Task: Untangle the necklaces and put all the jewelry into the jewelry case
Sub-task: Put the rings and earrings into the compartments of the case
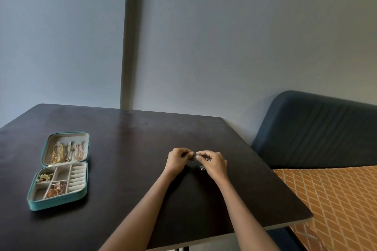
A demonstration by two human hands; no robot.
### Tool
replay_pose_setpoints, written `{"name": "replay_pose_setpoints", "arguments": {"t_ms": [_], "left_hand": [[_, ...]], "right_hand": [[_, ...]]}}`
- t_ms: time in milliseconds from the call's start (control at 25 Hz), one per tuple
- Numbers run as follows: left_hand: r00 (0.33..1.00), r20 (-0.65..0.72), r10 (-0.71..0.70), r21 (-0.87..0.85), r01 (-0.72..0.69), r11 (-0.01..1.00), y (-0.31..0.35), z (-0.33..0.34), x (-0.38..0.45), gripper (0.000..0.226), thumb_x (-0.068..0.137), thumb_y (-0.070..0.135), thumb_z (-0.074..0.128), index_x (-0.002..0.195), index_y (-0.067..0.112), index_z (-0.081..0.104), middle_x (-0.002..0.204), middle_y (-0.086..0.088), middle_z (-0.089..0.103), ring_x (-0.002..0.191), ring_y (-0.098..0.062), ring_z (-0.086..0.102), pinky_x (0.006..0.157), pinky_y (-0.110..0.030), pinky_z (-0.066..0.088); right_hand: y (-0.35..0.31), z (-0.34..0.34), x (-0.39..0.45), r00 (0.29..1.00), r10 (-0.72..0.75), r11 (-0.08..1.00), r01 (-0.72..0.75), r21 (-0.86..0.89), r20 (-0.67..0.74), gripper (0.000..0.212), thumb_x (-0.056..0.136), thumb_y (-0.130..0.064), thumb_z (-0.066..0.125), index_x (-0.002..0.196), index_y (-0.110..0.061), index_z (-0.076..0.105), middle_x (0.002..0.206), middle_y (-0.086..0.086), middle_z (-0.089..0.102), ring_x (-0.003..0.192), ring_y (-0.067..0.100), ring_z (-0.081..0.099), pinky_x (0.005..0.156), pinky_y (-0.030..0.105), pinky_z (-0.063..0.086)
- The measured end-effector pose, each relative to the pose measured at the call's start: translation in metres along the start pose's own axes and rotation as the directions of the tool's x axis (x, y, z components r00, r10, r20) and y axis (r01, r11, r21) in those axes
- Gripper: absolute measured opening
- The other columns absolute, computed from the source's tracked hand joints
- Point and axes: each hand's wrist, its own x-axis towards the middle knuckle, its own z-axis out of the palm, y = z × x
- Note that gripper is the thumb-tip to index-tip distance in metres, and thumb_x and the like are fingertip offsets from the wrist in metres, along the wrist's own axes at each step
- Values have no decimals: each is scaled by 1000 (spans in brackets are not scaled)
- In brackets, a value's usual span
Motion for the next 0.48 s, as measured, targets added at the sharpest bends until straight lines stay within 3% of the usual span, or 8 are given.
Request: {"name": "replay_pose_setpoints", "arguments": {"t_ms": [80,160,280,400,480], "left_hand": [[999,49,9,-81,-5,997,1,-3,-2,11,91,12,57,90,12,68,81,4,68,71,-2,60,66,-14,43],[996,86,18,-197,0,980,3,-4,-5,8,91,9,57,95,13,63,86,4,69,77,-4,65,66,-15,48],[992,124,11,-316,29,948,5,-6,-6,15,93,14,53,102,17,64,89,-2,70,77,-14,65,69,-22,53],[995,99,33,-241,-9,971,3,-7,-6,7,88,14,63,93,15,69,80,-3,71,69,-11,65,65,-21,53],[998,58,-2,-254,16,967,2,-6,-5,6,87,11,65,86,16,69,76,-2,70,64,-10,63,56,-18,50]], "right_hand": [[-7,-2,2,998,-16,990,9,137,52,18,87,-20,65,103,-23,73,100,-4,73,88,1,62,78,10,47],[-14,-5,4,996,-39,988,27,152,77,25,89,-8,60,112,-13,70,108,2,71,92,3,61,73,2,42],[-20,-9,5,993,-84,990,73,122,88,31,90,-3,56,119,-13,64,106,3,70,98,9,62,87,19,48],[-21,-14,5,989,-80,995,71,73,123,26,88,-10,61,113,-18,61,88,0,71,90,14,64,83,28,50],[-17,-21,5,999,0,993,-6,115,54,19,86,-12,62,104,-20,62,84,-2,70,86,14,64,80,29,50]]}}
